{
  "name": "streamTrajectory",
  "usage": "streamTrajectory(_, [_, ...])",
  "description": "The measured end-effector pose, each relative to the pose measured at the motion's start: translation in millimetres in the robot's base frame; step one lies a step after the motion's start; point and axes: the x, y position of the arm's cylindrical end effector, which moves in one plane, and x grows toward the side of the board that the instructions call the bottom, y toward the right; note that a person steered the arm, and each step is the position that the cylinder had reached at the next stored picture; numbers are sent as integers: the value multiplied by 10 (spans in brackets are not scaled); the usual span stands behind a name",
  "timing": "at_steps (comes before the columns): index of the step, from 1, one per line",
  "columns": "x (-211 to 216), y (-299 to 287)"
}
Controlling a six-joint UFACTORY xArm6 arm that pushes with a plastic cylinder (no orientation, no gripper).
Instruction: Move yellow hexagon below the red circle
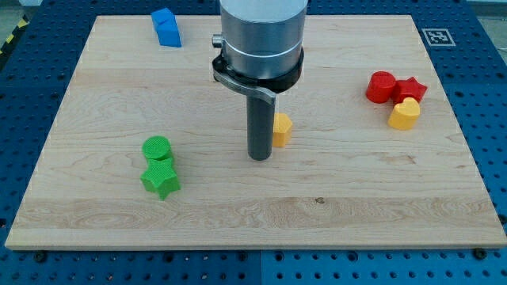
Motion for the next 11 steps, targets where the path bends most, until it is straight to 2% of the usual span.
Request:
streamTrajectory(1, [-229,-21])
streamTrajectory(2, [-387,220])
streamTrajectory(5, [-407,118])
streamTrajectory(9, [-407,534])
streamTrajectory(11, [-407,1140])
